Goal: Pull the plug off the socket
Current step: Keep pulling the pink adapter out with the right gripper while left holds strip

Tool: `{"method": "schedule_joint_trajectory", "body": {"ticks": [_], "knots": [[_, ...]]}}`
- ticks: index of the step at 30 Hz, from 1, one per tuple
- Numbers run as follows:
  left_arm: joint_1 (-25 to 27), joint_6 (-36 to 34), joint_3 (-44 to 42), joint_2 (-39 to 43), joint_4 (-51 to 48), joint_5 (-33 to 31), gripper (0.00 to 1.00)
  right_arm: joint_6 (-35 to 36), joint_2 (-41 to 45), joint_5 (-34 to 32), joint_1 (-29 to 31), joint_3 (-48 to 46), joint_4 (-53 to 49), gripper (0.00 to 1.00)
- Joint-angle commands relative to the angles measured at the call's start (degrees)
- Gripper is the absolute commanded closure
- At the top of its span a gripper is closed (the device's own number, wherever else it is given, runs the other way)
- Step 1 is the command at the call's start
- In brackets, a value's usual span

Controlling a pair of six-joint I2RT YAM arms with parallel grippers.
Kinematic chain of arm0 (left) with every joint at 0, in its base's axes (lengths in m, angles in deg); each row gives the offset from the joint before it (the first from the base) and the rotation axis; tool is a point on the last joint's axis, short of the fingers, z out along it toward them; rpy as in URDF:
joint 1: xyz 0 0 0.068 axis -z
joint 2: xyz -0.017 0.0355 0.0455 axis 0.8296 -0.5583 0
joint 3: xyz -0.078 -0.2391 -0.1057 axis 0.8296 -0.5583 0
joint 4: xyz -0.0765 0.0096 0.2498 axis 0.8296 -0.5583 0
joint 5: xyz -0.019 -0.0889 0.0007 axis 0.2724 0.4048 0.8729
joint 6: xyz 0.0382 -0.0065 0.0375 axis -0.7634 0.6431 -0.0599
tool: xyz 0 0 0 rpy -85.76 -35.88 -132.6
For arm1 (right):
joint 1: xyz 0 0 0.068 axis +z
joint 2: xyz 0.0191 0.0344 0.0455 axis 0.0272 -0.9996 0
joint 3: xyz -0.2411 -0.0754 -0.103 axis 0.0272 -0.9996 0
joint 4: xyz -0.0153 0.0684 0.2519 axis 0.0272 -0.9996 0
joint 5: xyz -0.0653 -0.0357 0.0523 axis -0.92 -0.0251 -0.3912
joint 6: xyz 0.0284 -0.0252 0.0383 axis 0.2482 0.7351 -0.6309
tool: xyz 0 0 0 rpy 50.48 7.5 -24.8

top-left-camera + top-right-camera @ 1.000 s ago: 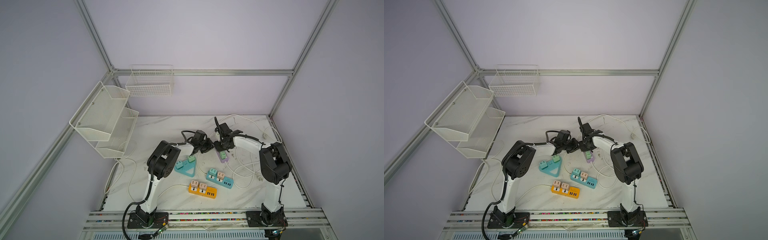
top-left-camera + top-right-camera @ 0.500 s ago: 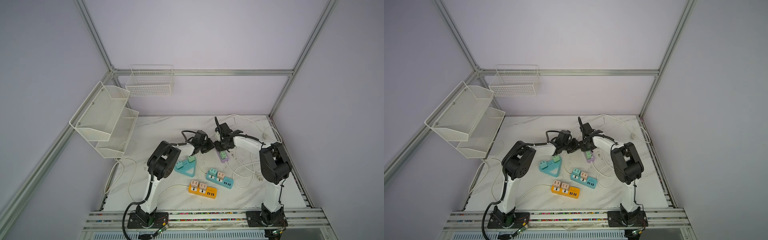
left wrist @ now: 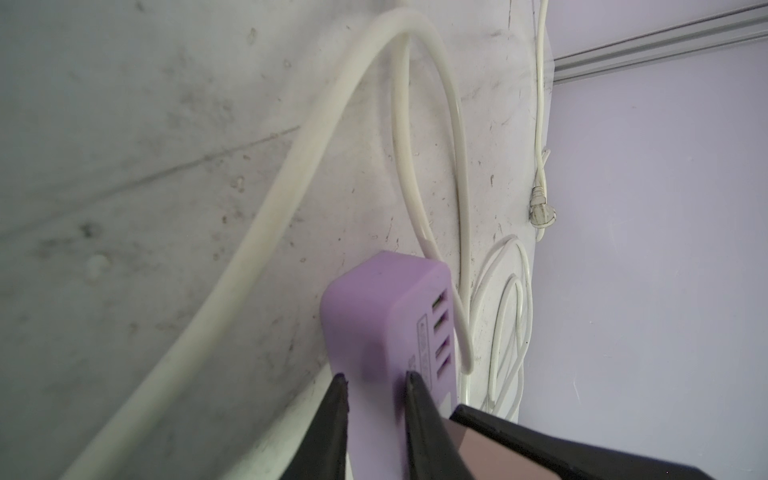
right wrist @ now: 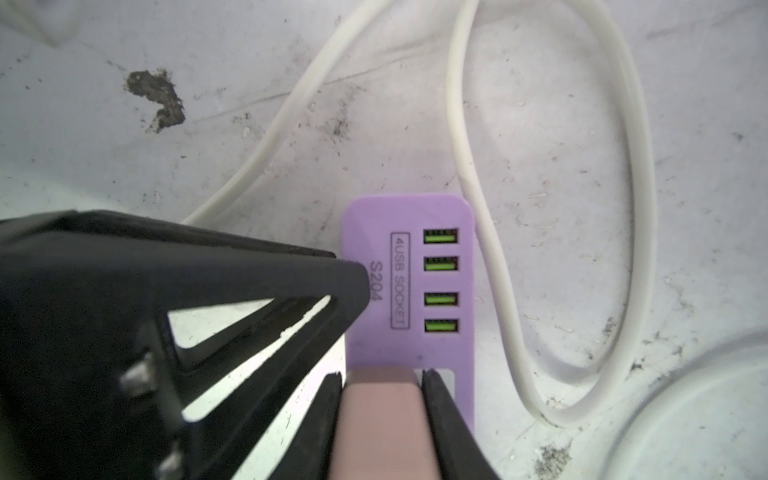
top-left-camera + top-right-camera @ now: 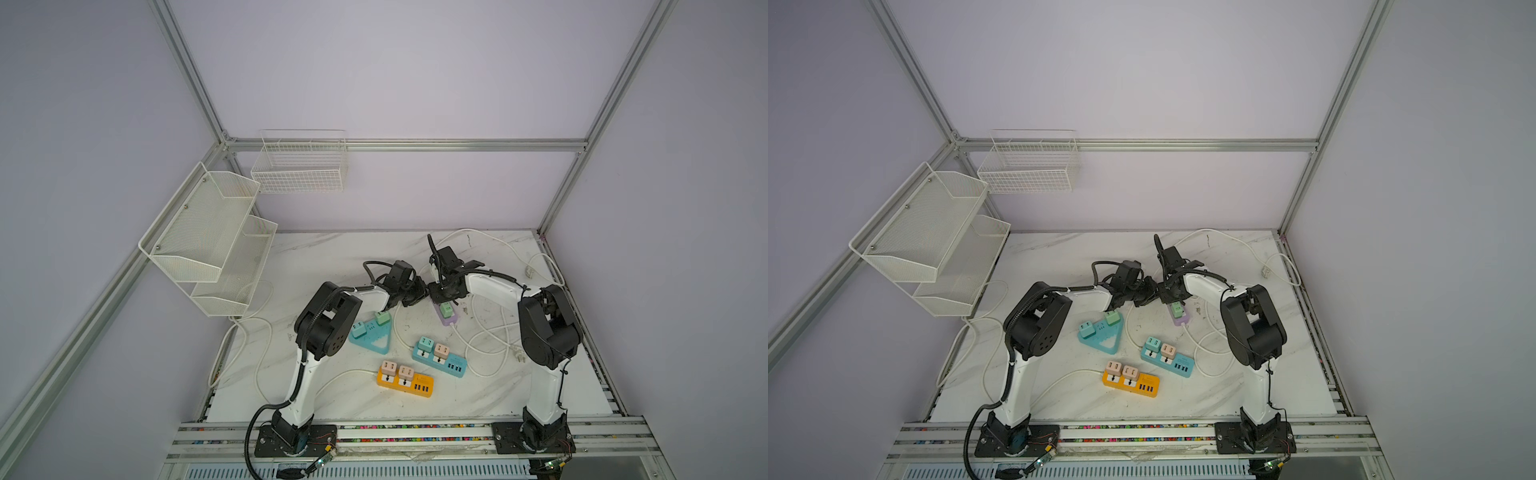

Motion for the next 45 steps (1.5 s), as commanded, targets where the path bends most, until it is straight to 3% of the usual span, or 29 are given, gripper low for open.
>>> {"method": "schedule_joint_trajectory", "body": {"ticks": [1, 7, 10, 18, 24, 26, 31, 40, 45], "knots": [[0.7, -1.0, -3.8, -3.8, -14.1, -4.4, 0.77, -0.8, 3.1, -1.7, 0.9, 0.2, 2.4, 0.93], [0.7, -1.0, -4.0, -3.7, -14.0, -4.5, 0.77, -0.6, 4.3, 1.1, -2.9, -1.2, 3.6, 0.93], [0.8, -1.0, -3.8, -3.5, -13.9, -4.2, 0.78, -1.2, 4.7, -3.4, -3.3, -1.5, 2.7, 0.93], [1.4, -0.7, -1.9, -4.6, -14.1, -4.0, 0.78, -1.5, 3.4, -2.4, 1.2, -1.8, 3.7, 0.93], [1.1, -1.0, -3.1, -4.1, -14.3, -4.8, 0.78, -0.4, 5.3, -1.4, -3.3, -1.9, 3.8, 0.93], [1.2, -0.8, -2.6, -4.2, -14.1, -4.4, 0.78, 0.0, 5.2, -3.1, -3.2, -1.3, 3.1, 0.93], [1.5, -1.2, -0.8, -5.2, -14.5, -3.8, 0.78, 0.0, 3.6, -0.2, 1.6, -0.5, 3.3, 0.93], [1.5, -1.5, -2.1, -4.7, -14.5, -3.8, 0.78, 0.9, 4.4, -3.5, -2.0, -1.6, 4.0, 0.93], [1.7, -1.5, -2.4, -4.4, -14.3, -5.0, 0.78, 0.6, 4.8, -4.7, 1.0, -1.6, 4.4, 0.93]]}}
